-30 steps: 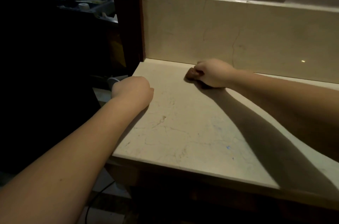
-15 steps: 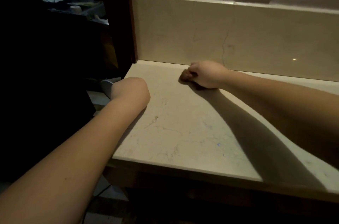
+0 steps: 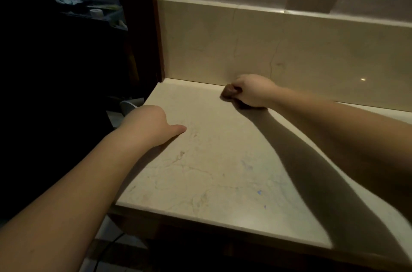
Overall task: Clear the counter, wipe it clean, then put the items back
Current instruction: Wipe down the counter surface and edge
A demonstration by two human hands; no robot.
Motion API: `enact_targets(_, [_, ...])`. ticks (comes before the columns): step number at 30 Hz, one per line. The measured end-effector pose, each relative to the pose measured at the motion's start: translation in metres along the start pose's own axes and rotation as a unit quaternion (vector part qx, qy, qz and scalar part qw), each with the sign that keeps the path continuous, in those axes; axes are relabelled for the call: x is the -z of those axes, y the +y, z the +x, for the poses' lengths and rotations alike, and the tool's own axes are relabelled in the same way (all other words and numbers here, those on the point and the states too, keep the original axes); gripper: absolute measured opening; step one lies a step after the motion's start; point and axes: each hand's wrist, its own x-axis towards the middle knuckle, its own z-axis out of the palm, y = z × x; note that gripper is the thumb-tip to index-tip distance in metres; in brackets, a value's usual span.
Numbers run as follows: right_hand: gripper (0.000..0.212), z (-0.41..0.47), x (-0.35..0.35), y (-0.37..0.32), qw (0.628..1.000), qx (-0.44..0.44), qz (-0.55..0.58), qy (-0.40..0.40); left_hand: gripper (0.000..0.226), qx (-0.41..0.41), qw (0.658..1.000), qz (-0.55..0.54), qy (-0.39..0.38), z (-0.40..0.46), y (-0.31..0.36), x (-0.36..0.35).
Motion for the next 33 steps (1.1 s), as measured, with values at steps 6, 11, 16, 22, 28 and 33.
enact_targets(6, [0.015,0.008,-0.004,-0.002,1.0,-0.021,0.014,0.011,0.057,0.0,1.0,0.009,-0.006,-0.002,0.001,0.003])
enact_targets(11, [0.012,-0.011,-0.003,0.035,0.996,-0.065,-0.061,-0.016,0.055,-0.011,0.999,0.025,-0.018,-0.002,0.0,0.004])
enact_targets(16, [0.015,0.009,-0.003,0.015,0.994,-0.073,-0.083,0.002,0.054,-0.009,0.999,0.032,-0.021,-0.002,0.003,0.006])
enact_targets(22, [0.018,-0.024,-0.002,0.011,0.999,0.014,-0.05,-0.012,0.056,-0.008,0.999,0.035,-0.016,0.001,0.0,0.005])
enact_targets(28, [0.019,-0.023,0.007,0.035,0.996,-0.028,-0.081,-0.023,0.055,-0.002,0.999,0.041,-0.016,0.001,0.001,0.006])
enact_targets(33, [0.021,0.0,-0.002,0.01,0.999,-0.03,-0.037,0.017,0.056,-0.005,0.999,0.052,-0.007,-0.002,0.003,0.004])
